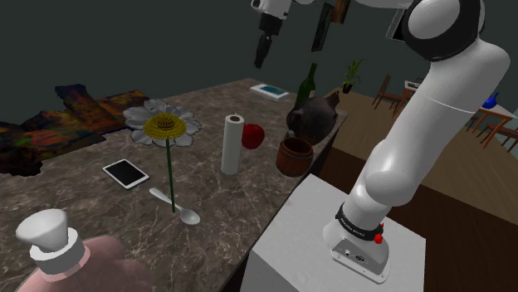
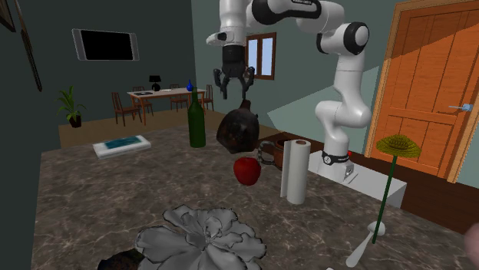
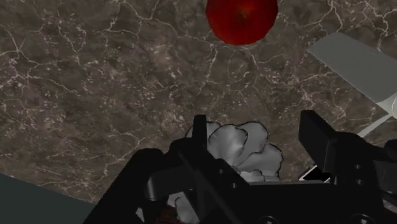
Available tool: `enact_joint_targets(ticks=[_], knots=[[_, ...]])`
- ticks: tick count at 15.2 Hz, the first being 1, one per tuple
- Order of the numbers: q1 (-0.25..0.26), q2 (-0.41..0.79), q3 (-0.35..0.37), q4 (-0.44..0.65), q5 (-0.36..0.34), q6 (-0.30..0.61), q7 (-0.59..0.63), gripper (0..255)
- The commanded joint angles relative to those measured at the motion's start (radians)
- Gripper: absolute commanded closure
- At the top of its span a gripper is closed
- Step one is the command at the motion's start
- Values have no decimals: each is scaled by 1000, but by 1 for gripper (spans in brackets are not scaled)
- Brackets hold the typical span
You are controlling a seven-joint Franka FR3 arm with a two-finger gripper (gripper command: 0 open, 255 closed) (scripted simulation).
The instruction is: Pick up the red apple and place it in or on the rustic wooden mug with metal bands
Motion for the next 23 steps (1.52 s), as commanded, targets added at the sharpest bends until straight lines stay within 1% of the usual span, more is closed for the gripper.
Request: enact_joint_targets(ticks=[1,2,9,17,18,23], knots=[[-61,51,-124,40,367,-108,-451,0],[-75,66,-133,51,405,-132,-493,0],[-54,46,-102,-56,404,-29,-496,0],[-54,46,-102,-56,404,-29,-496,0],[-54,46,-102,-56,404,-29,-496,255],[-54,46,-102,-56,404,-29,-496,255]])
